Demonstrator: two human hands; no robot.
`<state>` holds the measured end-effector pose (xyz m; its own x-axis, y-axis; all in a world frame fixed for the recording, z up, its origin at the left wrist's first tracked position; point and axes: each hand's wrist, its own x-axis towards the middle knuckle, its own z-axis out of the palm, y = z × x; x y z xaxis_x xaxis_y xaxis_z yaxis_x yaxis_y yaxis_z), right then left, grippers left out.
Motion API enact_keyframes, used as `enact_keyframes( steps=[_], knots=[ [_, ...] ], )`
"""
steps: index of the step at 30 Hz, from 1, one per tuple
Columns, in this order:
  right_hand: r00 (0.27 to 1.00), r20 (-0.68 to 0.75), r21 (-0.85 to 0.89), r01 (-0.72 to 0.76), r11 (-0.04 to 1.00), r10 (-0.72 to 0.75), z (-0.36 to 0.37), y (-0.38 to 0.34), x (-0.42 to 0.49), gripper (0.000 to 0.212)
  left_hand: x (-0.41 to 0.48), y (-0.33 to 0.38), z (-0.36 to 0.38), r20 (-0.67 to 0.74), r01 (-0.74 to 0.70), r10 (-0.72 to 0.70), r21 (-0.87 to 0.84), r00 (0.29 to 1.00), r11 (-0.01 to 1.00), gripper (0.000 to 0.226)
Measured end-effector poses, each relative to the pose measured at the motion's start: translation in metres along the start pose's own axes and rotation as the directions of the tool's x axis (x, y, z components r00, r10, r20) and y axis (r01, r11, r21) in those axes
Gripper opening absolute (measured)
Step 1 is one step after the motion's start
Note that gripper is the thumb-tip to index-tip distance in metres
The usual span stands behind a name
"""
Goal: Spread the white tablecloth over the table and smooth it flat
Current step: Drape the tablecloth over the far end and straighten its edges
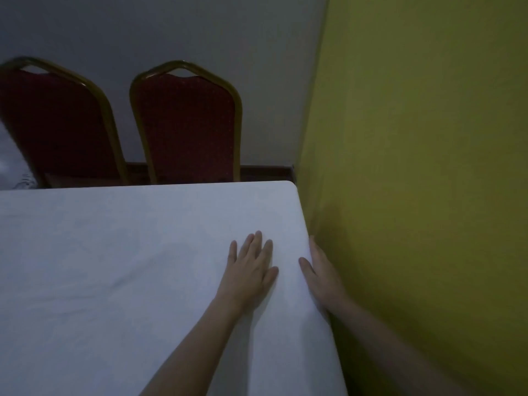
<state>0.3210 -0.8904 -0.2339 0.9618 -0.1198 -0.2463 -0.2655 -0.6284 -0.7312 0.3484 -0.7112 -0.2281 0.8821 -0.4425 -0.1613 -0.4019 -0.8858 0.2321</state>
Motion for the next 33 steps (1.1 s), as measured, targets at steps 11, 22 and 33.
enact_keyframes(
  steps=[11,22,33],
  knots=[
    [0.979,-0.075,0.354,0.204,0.913,-0.190,-0.021,-0.006,0.209,0.048,0.128,-0.015,-0.005,-0.227,0.053,-0.067,-0.068,0.972,0.996,0.062],
    [0.924,-0.226,-0.016,0.314,0.949,-0.310,0.002,0.047,0.237,0.017,0.147,-0.016,-0.001,-0.235,0.066,-0.078,-0.059,0.969,0.996,0.061],
    [0.923,-0.224,-0.137,0.287,0.948,-0.312,-0.008,0.033,0.230,0.017,0.145,-0.005,-0.011,-0.347,0.006,0.036,0.121,0.937,0.993,0.032]
  ],
)
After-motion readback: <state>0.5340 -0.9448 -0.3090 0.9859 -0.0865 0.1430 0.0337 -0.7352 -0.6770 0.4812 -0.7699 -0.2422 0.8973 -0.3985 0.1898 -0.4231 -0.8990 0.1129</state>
